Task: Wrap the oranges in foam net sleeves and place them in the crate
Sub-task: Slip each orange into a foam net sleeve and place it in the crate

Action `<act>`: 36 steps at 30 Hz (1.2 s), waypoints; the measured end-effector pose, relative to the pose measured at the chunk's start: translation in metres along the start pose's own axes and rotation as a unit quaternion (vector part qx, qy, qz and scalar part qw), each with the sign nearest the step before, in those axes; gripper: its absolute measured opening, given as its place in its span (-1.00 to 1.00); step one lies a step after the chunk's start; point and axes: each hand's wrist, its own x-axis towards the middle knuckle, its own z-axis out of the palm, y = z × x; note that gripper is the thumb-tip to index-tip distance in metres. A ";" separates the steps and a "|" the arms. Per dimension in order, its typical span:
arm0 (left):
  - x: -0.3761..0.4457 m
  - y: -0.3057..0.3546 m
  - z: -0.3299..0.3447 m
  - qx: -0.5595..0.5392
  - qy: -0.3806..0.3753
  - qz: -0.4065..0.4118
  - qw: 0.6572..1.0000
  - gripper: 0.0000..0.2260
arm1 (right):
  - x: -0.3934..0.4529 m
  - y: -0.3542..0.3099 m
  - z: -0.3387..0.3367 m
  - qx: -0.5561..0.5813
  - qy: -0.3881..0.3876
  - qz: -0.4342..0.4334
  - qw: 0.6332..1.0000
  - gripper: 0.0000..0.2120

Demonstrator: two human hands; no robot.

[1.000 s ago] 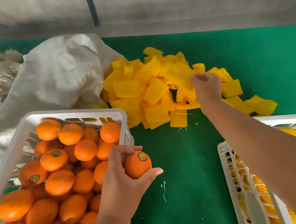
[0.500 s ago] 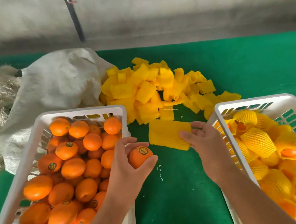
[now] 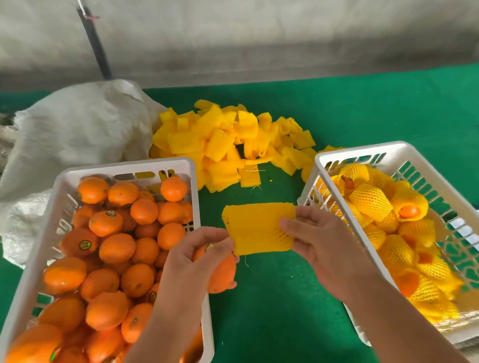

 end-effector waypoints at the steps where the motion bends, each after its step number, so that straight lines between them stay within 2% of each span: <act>1: -0.004 0.001 0.000 -0.003 0.003 -0.006 1.000 -0.77 | -0.004 -0.001 0.000 0.025 -0.033 0.018 0.999 -0.51; 4: -0.015 0.003 -0.001 -0.043 0.014 -0.031 0.998 -0.77 | -0.014 -0.004 -0.003 0.073 -0.116 0.064 0.989 -0.57; 6: -0.023 0.008 0.000 -0.023 0.016 -0.022 0.999 -0.71 | -0.018 -0.007 -0.008 0.089 -0.147 0.076 0.982 -0.58; 8: -0.029 0.010 0.004 0.020 0.034 -0.018 0.999 -0.76 | -0.022 -0.013 -0.013 0.061 -0.150 0.066 0.985 -0.56; 11: -0.034 0.013 0.015 0.039 0.068 -0.036 0.996 -0.94 | -0.031 -0.024 -0.026 0.009 -0.137 0.050 0.989 -0.49; 16: -0.033 0.034 0.037 0.087 0.069 -0.031 0.993 -0.98 | -0.039 -0.044 -0.044 -0.115 -0.185 0.043 0.975 -0.42; 18: -0.032 0.045 0.046 0.131 0.065 -0.016 0.989 -0.94 | -0.038 -0.050 -0.047 -0.130 -0.183 0.030 0.974 -0.46; 21: -0.032 0.055 0.055 0.204 0.065 -0.010 0.977 -0.89 | -0.034 -0.054 -0.050 -0.095 -0.192 0.012 0.977 -0.63; 25: -0.035 0.059 0.052 0.236 0.040 -0.111 0.965 -0.88 | -0.028 -0.046 -0.054 -0.089 -0.217 -0.002 0.972 -0.68; 27: -0.036 0.058 0.054 0.230 0.044 -0.117 0.965 -0.90 | -0.028 -0.042 -0.054 -0.139 -0.205 -0.017 0.969 -0.68; 29: -0.035 0.055 0.056 0.292 0.088 -0.058 0.951 -0.86 | -0.030 -0.041 -0.052 -0.264 -0.167 -0.055 0.948 -0.68; 31: -0.035 0.050 0.061 0.399 0.143 0.020 0.905 -0.91 | -0.038 -0.039 -0.047 -0.401 -0.082 -0.125 0.904 -0.57; 33: -0.037 0.045 0.068 0.453 0.173 0.067 0.872 -0.91 | -0.049 -0.040 -0.038 -0.412 -0.017 -0.253 0.875 -0.63; 34: -0.038 0.042 0.072 0.466 0.180 0.083 0.862 -0.92 | -0.056 -0.042 -0.033 -0.384 -0.027 -0.312 0.868 -0.75; 36: -0.038 0.039 0.080 0.494 0.185 0.114 0.842 -0.90 | -0.066 -0.047 -0.021 -0.372 -0.110 -0.360 0.848 -0.88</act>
